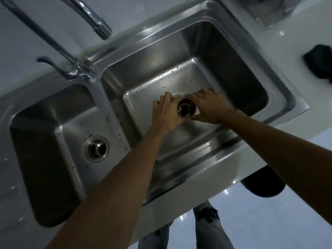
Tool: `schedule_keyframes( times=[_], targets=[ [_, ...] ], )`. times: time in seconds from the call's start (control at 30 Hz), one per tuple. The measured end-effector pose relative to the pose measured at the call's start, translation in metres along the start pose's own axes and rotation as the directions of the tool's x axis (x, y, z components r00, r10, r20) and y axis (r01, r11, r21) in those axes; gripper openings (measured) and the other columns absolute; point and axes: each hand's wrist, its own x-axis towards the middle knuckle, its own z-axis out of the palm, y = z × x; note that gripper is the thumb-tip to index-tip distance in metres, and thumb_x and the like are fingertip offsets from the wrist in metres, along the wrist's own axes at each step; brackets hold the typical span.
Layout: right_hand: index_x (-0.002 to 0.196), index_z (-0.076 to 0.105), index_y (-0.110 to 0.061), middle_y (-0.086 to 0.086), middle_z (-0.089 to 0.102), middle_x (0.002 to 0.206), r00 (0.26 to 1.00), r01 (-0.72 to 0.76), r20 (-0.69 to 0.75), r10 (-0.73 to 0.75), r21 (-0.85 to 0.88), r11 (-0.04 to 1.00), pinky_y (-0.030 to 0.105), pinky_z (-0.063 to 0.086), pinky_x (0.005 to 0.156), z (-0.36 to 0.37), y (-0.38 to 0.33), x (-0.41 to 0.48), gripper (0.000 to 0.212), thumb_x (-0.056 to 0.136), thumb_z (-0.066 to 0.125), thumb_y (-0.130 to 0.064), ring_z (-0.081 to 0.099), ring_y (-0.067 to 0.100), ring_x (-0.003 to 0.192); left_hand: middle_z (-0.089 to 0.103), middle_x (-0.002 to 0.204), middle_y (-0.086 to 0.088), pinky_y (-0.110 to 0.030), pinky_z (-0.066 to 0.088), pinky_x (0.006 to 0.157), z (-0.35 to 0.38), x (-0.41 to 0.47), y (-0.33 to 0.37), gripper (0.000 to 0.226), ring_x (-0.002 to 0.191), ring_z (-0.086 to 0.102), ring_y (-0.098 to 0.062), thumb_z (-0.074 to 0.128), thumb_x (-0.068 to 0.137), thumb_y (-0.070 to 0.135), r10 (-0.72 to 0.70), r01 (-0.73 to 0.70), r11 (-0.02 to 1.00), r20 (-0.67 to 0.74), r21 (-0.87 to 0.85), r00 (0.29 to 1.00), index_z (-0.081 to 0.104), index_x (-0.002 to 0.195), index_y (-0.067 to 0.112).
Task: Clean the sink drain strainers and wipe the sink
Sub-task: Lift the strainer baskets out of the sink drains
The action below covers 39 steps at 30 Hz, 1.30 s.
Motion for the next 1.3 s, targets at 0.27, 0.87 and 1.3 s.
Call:
schedule_keyframes(
  times=[0.27, 0.87, 1.3],
  targets=[
    [0.15, 0.038, -0.019, 0.005, 0.055, 0.143, 0.983, 0.042, 0.182, -0.032, -0.051, 0.998, 0.053, 0.037, 0.108, 0.047, 0.071, 0.029, 0.07, 0.093, 0.057, -0.055, 0.05, 0.035, 0.128, 0.045, 0.14, -0.002, -0.045, 0.038, 0.107, 0.082, 0.062, 0.028, 0.076, 0.132, 0.043, -0.025, 0.08, 0.071, 0.064, -0.088, 0.087, 0.996, 0.038, 0.027, 0.995, 0.058, 0.136, 0.031],
    [0.149, 0.047, -0.027, 0.021, -0.011, 0.168, 0.922, 0.095, 0.386, -0.017, -0.184, 0.978, 0.067, 0.003, 0.122, 0.057, 0.039, 0.089, 0.076, 0.093, 0.038, -0.076, -0.012, 0.049, 0.153, 0.023, 0.159, -0.007, -0.05, 0.025, 0.117, 0.07, 0.056, -0.042, 0.129, 0.146, 0.022, -0.03, 0.091, 0.05, 0.069, -0.248, 0.242, 0.969, 0.209, 0.055, 0.946, 0.028, 0.156, 0.03],
    [0.126, 0.067, -0.022, 0.018, 0.022, 0.163, 0.925, -0.026, 0.371, 0.081, -0.151, 0.988, 0.074, 0.007, 0.117, 0.069, 0.011, 0.105, 0.034, 0.1, 0.055, -0.04, 0.009, 0.05, 0.152, 0.033, 0.159, -0.006, -0.046, 0.027, 0.115, 0.074, 0.059, -0.059, 0.118, 0.144, 0.032, -0.029, 0.082, 0.068, 0.066, -0.203, 0.205, 0.979, 0.138, 0.0, 0.969, 0.023, 0.16, 0.022]
  ],
)
